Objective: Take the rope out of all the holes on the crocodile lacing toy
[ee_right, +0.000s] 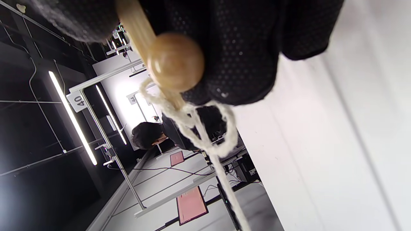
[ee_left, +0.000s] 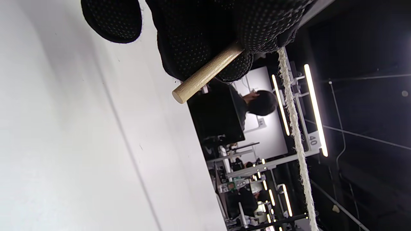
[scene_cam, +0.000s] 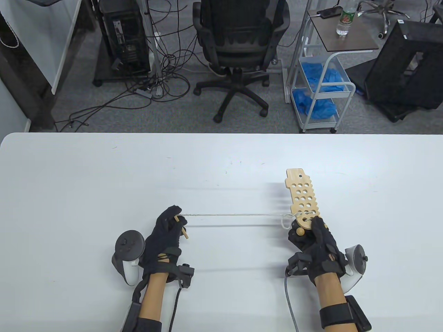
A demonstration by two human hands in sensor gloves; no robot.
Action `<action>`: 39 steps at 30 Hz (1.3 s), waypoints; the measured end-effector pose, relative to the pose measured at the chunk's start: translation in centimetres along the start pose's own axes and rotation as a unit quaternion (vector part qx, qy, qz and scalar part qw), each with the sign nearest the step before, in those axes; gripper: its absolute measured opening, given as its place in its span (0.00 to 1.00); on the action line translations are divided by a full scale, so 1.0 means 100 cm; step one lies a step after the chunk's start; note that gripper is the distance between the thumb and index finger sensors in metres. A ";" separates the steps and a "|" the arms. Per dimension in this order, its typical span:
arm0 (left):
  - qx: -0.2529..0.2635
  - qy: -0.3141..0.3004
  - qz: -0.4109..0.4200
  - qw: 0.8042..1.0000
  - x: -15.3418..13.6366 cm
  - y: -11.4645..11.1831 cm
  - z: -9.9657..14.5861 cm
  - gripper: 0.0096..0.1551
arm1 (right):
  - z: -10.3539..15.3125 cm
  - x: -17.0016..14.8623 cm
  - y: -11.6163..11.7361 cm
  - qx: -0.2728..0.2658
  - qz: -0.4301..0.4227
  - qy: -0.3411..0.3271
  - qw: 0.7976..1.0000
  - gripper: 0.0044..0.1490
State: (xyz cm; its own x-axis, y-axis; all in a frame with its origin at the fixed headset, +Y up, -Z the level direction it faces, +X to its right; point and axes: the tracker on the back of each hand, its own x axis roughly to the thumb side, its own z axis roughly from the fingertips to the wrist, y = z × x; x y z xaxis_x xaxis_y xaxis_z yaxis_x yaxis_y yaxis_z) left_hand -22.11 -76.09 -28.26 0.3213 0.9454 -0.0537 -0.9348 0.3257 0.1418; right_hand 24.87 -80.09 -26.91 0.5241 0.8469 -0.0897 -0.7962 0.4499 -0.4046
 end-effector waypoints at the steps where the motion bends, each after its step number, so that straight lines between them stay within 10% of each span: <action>1: 0.002 0.002 0.003 1.000 -0.001 0.001 0.000 0.30 | 0.000 0.000 -0.001 0.000 -0.005 0.001 1.000 0.33; 39: 0.099 0.080 0.088 0.988 -0.024 0.037 0.002 0.25 | -0.004 0.001 -0.024 -0.042 -0.138 0.013 0.989 0.33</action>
State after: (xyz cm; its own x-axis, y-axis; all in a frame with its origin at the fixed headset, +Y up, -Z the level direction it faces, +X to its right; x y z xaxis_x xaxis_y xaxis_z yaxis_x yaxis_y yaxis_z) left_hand -26.31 -77.20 -27.37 0.1134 0.9800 -0.1637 -0.9212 0.1655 0.3522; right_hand 26.91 -81.22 -26.33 0.7271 0.6865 0.0120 -0.5937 0.6374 -0.4911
